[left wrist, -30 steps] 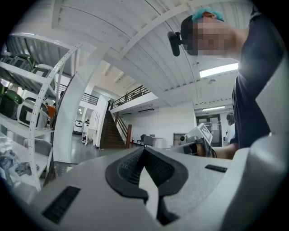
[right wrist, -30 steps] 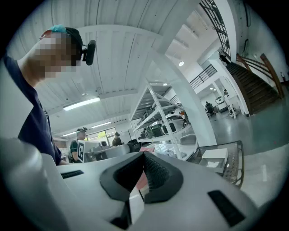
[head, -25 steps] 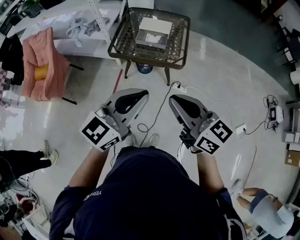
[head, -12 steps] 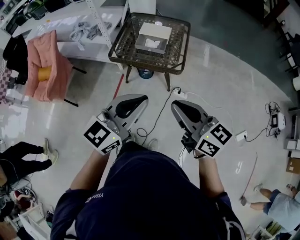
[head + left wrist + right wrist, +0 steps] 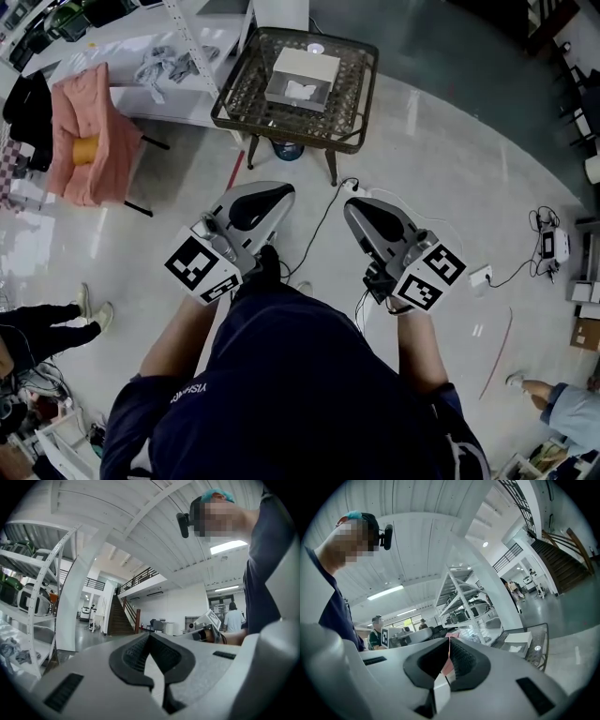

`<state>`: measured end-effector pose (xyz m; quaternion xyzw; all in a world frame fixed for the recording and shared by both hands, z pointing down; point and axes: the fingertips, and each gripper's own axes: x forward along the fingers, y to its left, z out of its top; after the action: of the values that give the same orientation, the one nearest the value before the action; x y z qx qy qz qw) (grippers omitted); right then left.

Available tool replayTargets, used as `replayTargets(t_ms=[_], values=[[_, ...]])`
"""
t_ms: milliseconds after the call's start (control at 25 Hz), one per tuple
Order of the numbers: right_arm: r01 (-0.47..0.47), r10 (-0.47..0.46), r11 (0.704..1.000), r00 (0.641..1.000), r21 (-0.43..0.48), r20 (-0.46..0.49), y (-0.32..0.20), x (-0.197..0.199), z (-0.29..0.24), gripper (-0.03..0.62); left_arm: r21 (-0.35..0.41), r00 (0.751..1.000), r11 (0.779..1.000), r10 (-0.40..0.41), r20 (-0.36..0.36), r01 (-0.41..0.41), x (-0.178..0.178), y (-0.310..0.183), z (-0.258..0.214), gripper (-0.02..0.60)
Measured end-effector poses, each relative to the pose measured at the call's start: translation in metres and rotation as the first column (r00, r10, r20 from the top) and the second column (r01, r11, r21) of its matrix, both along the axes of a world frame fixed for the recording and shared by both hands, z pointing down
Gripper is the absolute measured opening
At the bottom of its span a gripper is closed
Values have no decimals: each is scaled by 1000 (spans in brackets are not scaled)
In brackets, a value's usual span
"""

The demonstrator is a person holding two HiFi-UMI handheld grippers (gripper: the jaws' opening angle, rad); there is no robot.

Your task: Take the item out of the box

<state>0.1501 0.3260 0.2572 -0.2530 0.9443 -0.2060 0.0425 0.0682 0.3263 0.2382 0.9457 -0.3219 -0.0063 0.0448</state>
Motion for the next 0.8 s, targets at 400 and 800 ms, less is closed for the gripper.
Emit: replayTargets(t_ms=[400,800], values=[[-35,34,999,999,-13,-40,-53,-4,17,25,-6,999,999,31,-42,-31,-8,-62,17,8],[-29,23,996,997,-85,-69,-155,-61,41,25,-67,997,996,46,-68,-51,-54,-170,43,8]])
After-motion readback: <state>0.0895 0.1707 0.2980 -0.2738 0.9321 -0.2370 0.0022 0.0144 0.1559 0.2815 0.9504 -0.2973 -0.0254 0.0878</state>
